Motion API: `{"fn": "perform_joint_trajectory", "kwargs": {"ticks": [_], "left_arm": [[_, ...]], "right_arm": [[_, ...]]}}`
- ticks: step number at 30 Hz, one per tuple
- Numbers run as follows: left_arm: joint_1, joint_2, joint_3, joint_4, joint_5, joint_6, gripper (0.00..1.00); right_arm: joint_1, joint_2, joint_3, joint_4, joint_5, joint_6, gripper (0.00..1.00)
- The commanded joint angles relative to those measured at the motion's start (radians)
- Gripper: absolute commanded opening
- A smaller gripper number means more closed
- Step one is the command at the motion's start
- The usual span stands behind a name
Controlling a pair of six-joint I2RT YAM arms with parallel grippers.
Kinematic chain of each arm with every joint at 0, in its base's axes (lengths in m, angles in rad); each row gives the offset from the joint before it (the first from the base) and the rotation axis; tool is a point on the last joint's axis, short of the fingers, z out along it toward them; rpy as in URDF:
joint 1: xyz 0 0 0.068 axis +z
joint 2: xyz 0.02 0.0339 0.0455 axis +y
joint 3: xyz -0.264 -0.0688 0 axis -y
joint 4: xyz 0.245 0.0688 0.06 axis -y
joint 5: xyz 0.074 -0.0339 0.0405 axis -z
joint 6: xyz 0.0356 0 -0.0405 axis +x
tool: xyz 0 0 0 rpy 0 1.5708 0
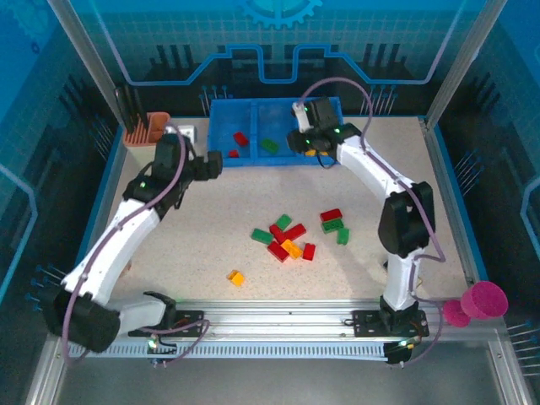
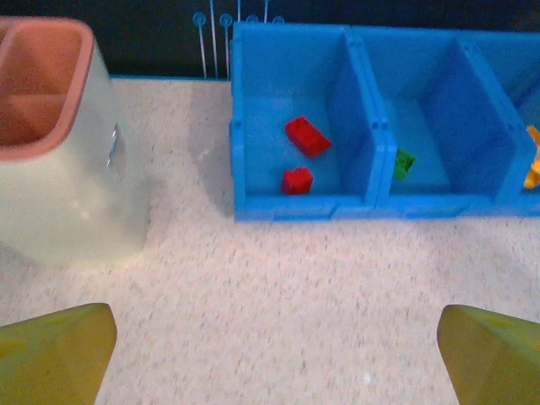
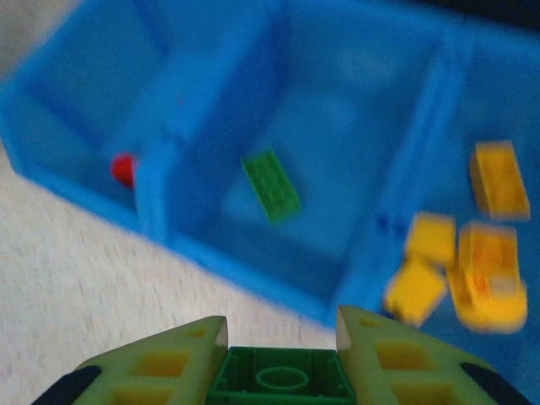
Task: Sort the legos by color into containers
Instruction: Place the lego in the container.
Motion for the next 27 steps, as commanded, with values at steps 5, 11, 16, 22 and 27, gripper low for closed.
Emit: {"fn": "perform_joint_trajectory", "kwargs": {"ticks": [5, 11, 16, 22, 27], "left_arm": [[-0.003, -0.223, 0.002, -0.204, 0.032, 0.029, 0.99], [-0.003, -0.307, 0.001, -0.318, 0.033, 0.080, 0.99], [-0.003, -0.314, 0.027, -0.388, 0.065, 0.087, 0.99], [-0.003, -0.308, -0.011, -0.372, 0.048, 0.145, 0.99], [-0.003, -0.309, -0.042, -0.346, 0.053, 0.154, 0.99]], "right_arm": [[0.023, 0.394, 0.526, -0.254, 0.024, -0.103, 0.32], [0.045, 0.537, 0.649, -0.168, 0.048, -0.158, 0.32], [0.058, 0.621, 0.690, -0.125, 0.135, -0.197, 0.32], [0.064, 0.673, 0.705, -0.107, 0.131, -0.207, 0.36], [0.065, 0.676, 0.706, -0.102, 0.140, -0.213, 0.40]]}}
